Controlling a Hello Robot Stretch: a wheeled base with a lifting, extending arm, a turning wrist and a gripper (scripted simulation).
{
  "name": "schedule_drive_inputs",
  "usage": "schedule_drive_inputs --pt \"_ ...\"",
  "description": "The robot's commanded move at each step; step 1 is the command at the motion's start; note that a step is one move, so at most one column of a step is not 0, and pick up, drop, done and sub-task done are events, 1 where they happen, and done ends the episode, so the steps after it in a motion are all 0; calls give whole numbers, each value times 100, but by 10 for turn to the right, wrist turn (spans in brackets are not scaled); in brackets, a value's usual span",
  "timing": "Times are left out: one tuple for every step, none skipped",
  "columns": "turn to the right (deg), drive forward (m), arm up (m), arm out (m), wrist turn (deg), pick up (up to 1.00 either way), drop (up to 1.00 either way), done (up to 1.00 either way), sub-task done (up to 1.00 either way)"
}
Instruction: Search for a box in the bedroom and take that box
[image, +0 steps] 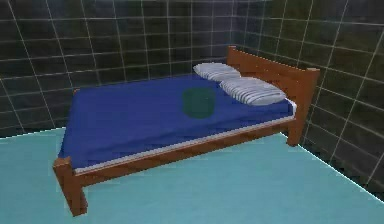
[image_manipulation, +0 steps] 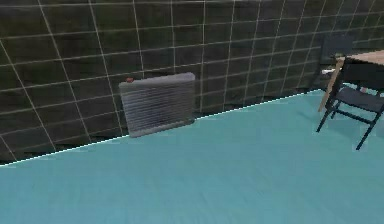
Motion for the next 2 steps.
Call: schedule_drive_inputs --pt "0 80 0 0 0 0 0 0 0" --pt "-450 0 0 0 0 0 0 0 0"
